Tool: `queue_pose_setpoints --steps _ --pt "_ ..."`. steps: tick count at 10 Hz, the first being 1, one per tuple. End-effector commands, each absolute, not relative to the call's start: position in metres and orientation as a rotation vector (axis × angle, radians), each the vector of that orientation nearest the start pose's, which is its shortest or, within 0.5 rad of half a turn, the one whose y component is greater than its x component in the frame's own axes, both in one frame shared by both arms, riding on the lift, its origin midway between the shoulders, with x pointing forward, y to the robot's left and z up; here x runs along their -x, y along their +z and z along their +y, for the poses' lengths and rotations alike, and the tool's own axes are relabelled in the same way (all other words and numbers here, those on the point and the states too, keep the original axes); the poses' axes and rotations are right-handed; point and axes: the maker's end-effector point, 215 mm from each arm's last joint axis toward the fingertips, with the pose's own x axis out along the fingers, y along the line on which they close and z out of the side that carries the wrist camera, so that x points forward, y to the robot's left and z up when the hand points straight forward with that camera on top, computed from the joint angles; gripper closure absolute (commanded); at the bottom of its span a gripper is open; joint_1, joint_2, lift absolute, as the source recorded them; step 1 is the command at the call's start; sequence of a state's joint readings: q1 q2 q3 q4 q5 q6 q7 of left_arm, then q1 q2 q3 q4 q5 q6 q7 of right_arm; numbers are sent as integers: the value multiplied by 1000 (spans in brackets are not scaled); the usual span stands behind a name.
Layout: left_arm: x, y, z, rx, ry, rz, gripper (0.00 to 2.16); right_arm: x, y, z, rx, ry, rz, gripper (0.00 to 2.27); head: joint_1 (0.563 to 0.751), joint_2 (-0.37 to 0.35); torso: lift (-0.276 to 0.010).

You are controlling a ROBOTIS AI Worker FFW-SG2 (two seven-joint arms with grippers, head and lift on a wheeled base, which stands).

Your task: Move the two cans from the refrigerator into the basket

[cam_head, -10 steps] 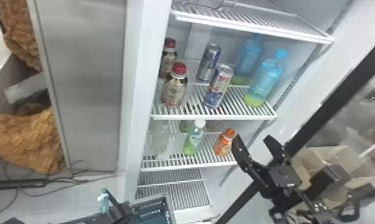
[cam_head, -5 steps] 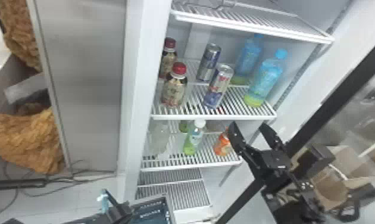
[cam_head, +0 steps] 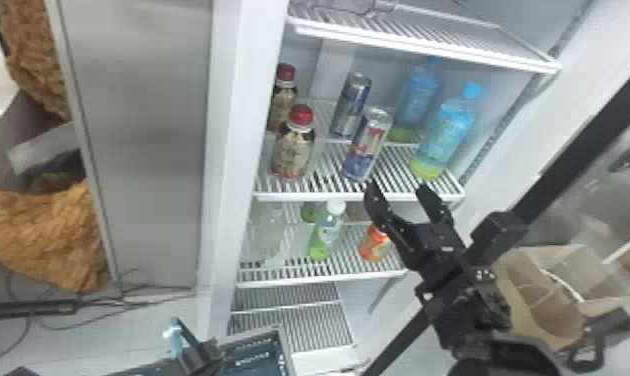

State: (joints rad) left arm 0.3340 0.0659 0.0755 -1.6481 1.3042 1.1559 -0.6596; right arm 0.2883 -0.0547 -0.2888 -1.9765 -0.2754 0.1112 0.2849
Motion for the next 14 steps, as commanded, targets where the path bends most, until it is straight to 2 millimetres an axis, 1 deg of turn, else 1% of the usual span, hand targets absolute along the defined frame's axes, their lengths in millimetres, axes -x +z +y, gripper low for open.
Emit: queue_pose_setpoints --steps 1,2,3,5,6,8,9,12,14 --pt "-305 -385 12 1599 -1004 746 1191 -515 -281 -331 -126 60 -75 117 695 -350 -31" --pt "-305 -385 12 1599 -1004 746 1191 -523 -278 -333 -125 53 -81 117 695 -350 -31" --pt "-304 -385 12 1601 -1002 748 1191 -532 -280 -335 -124 48 -75 117 695 -350 -31" --pt "-304 -384 11 1600 -1005 748 1191 -552 -283 -326 -125 69 -66 117 695 -350 -31" --pt "-304 -385 12 1598 -1005 749 1191 -560 -286 -323 -128 74 -60 117 695 -350 -31" --pt "-304 -385 12 1597 -1005 750 1191 -575 -286 -314 -128 94 -55 117 695 -350 -31" --pt "-304 -385 13 1596 -1004 751 1191 -581 -286 -314 -127 94 -54 117 695 -350 -31" --pt "-304 -385 12 1592 -1006 753 1191 -599 -277 -316 -110 93 -63 117 695 -350 -31" --pt "-305 -385 12 1590 -1009 754 1191 -610 -272 -306 -106 117 -65 119 695 -350 -31"
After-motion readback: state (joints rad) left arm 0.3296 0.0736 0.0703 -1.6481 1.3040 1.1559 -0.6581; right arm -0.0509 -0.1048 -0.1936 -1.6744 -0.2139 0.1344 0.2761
